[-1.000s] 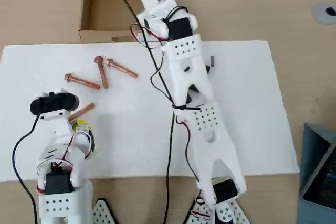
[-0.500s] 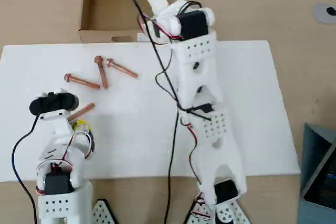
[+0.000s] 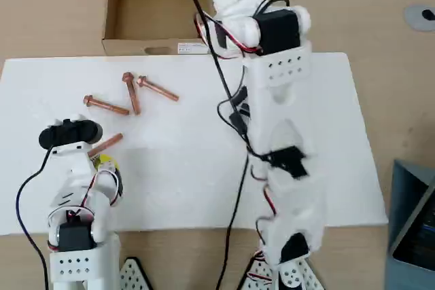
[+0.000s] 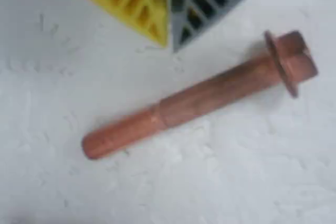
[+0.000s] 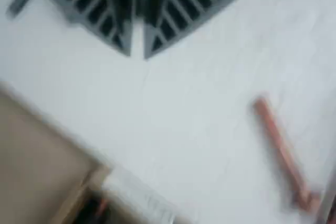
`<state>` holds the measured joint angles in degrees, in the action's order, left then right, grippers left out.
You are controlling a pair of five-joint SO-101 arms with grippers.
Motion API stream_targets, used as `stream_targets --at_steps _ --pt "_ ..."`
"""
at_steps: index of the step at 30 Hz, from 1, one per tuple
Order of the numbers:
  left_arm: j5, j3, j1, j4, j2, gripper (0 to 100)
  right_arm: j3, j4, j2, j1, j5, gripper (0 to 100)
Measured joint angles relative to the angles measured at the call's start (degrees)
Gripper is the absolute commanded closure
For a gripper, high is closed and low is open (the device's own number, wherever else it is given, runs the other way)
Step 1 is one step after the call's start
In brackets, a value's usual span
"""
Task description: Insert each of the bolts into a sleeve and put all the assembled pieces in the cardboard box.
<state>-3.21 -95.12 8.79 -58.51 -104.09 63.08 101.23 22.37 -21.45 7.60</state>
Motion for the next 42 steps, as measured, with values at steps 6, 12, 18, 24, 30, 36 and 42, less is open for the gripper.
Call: stream_targets --at_steps 6,12,18,24,30,36,42 --pt "0.0 0.0 0.0 0.0 0.0 100 -29.0 0.0 -14.1 0.0 0.0 98.7" --pt "0.0 0.0 0.0 0.0 0.0 100 -48.0 0.0 -18.1 0.0 0.0 98.7" --pt "0.0 0.0 0.0 0.0 0.0 100 -58.6 -3.9 -18.2 0.0 0.4 98.6" --pt "0.0 0.0 0.0 0.0 0.0 100 -66.8 -11.3 -18.2 0.2 2.8 88.4" --pt "0.0 0.0 0.0 0.0 0.0 100 -72.9 -18.2 -18.2 3.1 5.1 81.3" --pt "0.0 0.0 0.0 0.0 0.0 100 -75.4 -23.5 -18.2 3.6 7.8 81.2" --pt "0.0 0.0 0.0 0.0 0.0 100 -75.6 -26.5 -16.2 3.6 9.1 81.1"
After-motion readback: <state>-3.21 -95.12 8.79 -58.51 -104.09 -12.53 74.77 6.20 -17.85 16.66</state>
